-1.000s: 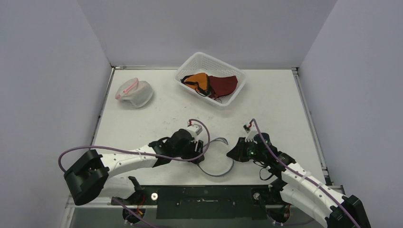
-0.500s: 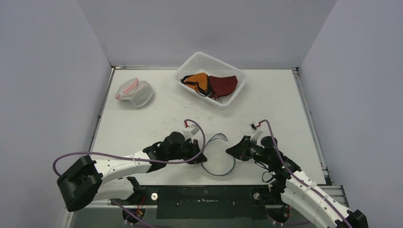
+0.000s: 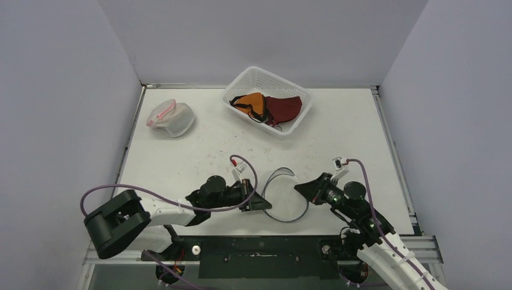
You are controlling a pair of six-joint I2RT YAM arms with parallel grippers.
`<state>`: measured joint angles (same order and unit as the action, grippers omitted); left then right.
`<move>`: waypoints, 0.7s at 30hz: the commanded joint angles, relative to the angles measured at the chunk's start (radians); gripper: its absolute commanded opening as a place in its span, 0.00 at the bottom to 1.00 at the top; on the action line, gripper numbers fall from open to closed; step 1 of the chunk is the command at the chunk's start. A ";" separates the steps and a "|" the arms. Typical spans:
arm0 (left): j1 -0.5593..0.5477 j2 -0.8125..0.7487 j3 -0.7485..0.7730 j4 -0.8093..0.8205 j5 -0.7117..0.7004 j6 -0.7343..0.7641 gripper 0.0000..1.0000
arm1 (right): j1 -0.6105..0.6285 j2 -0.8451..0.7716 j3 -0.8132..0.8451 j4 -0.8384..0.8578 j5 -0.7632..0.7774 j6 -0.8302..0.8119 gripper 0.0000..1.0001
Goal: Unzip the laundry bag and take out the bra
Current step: Adjust the laundry bag at the center of the board.
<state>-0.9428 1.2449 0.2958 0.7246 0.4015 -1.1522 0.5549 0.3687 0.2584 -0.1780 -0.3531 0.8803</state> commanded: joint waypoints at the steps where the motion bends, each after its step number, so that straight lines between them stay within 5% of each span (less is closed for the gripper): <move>1: -0.022 0.160 -0.001 0.435 0.078 -0.190 0.00 | 0.004 -0.100 -0.006 -0.055 0.058 0.047 0.05; 9: -0.063 0.358 -0.024 0.604 0.013 -0.247 0.00 | 0.005 -0.085 0.036 -0.193 0.130 -0.004 0.05; 16: -0.049 0.345 -0.062 0.488 -0.111 -0.192 0.00 | 0.004 -0.057 -0.051 -0.095 0.183 0.019 0.05; 21: -0.050 0.228 -0.008 0.177 -0.174 -0.069 0.00 | 0.006 -0.007 -0.088 -0.053 0.201 0.008 0.05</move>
<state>-0.9939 1.5669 0.2325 1.0771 0.3088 -1.3277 0.5564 0.3248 0.1909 -0.3233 -0.1867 0.8833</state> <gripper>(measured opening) 0.043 0.107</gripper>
